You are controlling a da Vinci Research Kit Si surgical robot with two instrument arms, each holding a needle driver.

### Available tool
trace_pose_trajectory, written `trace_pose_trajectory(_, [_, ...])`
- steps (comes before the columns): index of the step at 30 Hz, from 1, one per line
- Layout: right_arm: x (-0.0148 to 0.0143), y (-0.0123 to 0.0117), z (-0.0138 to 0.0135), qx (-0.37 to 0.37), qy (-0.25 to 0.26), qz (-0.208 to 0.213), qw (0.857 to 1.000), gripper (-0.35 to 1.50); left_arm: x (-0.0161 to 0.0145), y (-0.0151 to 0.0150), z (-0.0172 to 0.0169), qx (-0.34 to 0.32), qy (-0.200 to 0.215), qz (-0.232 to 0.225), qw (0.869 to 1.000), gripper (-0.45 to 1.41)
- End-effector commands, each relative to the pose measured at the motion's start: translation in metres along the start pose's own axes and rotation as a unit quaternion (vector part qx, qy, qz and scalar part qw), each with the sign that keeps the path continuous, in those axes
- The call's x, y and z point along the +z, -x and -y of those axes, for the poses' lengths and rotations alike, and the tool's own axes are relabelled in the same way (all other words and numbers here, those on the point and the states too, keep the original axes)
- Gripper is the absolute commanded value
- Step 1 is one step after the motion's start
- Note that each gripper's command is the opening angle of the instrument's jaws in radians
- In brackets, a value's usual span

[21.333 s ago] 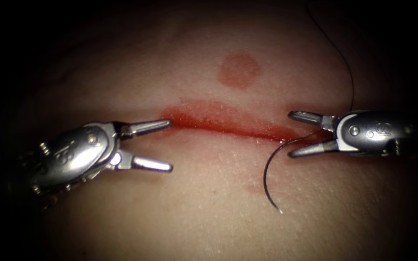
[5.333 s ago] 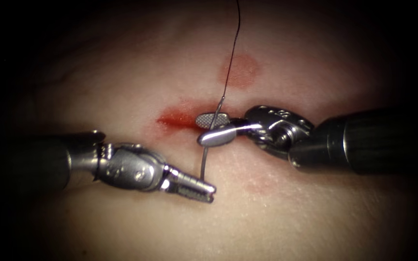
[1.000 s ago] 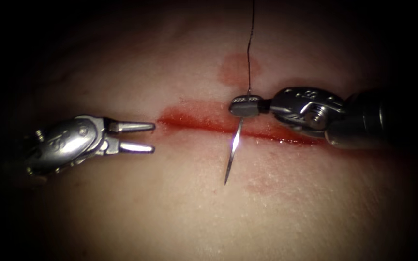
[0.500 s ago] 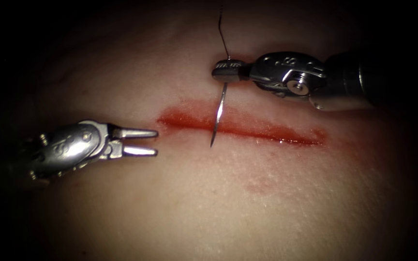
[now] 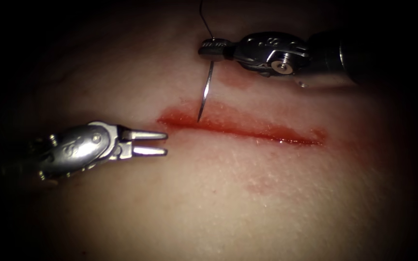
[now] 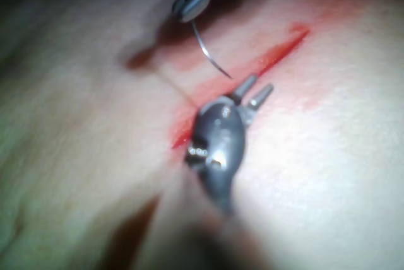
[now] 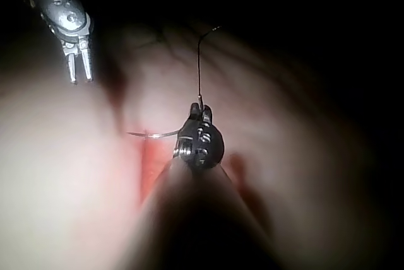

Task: Wound Closure
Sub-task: Use the right gripper to throw the needle through the top of the incision.

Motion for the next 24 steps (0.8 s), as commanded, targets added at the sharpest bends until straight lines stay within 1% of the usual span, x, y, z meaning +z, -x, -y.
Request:
trace_pose_trajectory(1, [0.0009,0.0003,-0.0002,-0.003,0.002,-0.002,1.000,-0.35,0.0006,0.0006,0.0003,0.003,0.001,-0.001,1.000,-0.25])
trace_pose_trajectory(3, [0.0011,0.0004,-0.0005,-0.008,0.005,-0.004,1.000,-0.35,0.0006,0.0005,0.0006,0.011,0.002,-0.002,1.000,-0.25])
trace_pose_trajectory(7, [0.0016,0.0005,-0.0011,-0.020,0.010,-0.004,1.000,-0.35,0.0003,0.0006,0.0015,0.016,-0.011,0.004,1.000,-0.24])
trace_pose_trajectory(9, [0.0018,0.0005,-0.0012,-0.034,0.012,-0.006,0.999,-0.35,0.0001,0.0008,0.0022,0.014,-0.032,0.002,0.999,-0.23])
trace_pose_trajectory(13, [0.0023,0.0004,-0.0014,-0.053,0.020,-0.007,0.998,-0.35,0.0000,0.0011,0.0030,0.009,-0.067,0.014,0.998,-0.21])
trace_pose_trajectory(16, [0.0027,0.0005,-0.0016,-0.058,0.023,-0.006,0.998,-0.35,0.0001,0.0013,0.0032,0.007,-0.076,0.019,0.997,-0.20])
trace_pose_trajectory(17, [0.0032,0.0006,-0.0019,-0.067,0.028,-0.005,0.997,-0.35,0.0001,0.0016,0.0034,0.010,-0.084,0.024,0.996,-0.19])
trace_pose_trajectory(23, [0.0041,0.0008,-0.0026,-0.090,0.042,-0.011,0.995,-0.35,0.0002,0.0028,0.0030,0.017,-0.092,0.040,0.995,-0.21])
trace_pose_trajectory(24, [0.0043,0.0009,-0.0029,-0.093,0.044,-0.009,0.995,-0.35,0.0003,0.0033,0.0027,0.020,-0.086,0.044,0.995,-0.22])
